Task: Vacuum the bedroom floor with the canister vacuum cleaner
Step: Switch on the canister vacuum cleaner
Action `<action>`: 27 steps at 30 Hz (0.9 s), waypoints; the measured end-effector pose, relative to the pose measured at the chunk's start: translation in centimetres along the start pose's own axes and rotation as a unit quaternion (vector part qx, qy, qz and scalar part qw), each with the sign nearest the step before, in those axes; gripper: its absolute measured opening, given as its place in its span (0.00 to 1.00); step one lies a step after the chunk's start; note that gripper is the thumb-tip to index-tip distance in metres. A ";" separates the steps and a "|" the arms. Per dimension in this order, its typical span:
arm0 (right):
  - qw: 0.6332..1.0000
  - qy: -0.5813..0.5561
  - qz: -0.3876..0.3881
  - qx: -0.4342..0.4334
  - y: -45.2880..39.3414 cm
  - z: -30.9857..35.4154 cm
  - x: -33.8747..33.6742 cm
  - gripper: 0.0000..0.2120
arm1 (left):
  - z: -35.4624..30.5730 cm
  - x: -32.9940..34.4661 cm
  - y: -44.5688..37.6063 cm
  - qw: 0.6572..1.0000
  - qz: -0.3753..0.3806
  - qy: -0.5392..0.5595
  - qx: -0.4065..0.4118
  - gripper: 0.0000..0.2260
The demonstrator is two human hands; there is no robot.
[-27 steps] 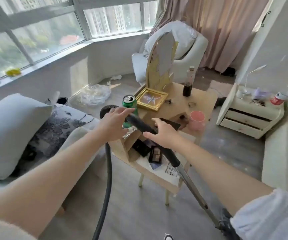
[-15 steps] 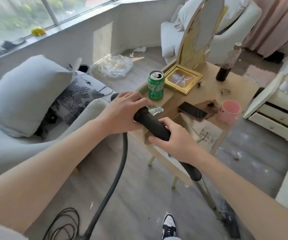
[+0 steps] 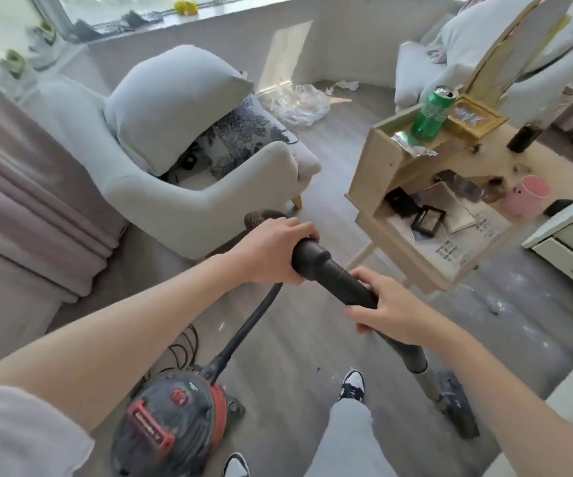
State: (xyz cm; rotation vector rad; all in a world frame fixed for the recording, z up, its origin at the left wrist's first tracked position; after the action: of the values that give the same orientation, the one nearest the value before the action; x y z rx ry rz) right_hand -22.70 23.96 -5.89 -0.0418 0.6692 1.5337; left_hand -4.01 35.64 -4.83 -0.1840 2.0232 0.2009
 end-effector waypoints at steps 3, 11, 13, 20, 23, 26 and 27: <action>0.994 0.107 -0.017 0.031 -1.7 1.7 6.9 0.13 | 1.9 2.2 6.8 0.999 -0.007 -0.005 -0.041 0.26; 0.990 0.130 -0.007 0.046 -6.1 2.3 16.7 0.18 | 12.0 11.0 20.7 0.959 -0.016 0.099 -0.265 0.48; 0.991 0.125 0.021 0.049 -8.0 1.5 18.0 0.19 | 15.6 16.0 24.7 0.933 0.048 0.115 -0.339 0.38; 0.992 0.089 0.057 0.065 -16.1 -3.3 23.1 0.20 | 24.7 35.1 32.0 0.849 0.274 0.135 -0.430 0.23; 0.987 0.135 0.042 0.076 -19.2 -6.0 26.2 0.22 | 26.9 41.2 32.8 0.840 0.302 0.134 -0.431 0.21; 0.983 0.165 0.004 0.078 -20.1 -7.7 29.0 0.22 | 27.6 44.6 33.5 0.835 0.332 0.123 -0.422 0.25; 0.982 0.171 -0.005 0.074 -20.0 -8.0 29.6 0.22 | 27.6 45.2 33.7 0.834 0.339 0.116 -0.419 0.26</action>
State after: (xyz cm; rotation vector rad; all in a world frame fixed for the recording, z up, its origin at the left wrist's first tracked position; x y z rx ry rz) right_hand -10.24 45.73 -32.63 -0.1995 1.0541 1.4757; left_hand -7.25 72.74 -55.37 -0.0171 2.0311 1.5918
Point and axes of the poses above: each hand's wrist, its own y-axis away from the middle knuckle, its own x-axis out of the palm, z = x × y, the point moved 4 cm from there along -y, towards the middle knuckle, and after that the axes turned 8 degrees about z, right-handed, at the moved point
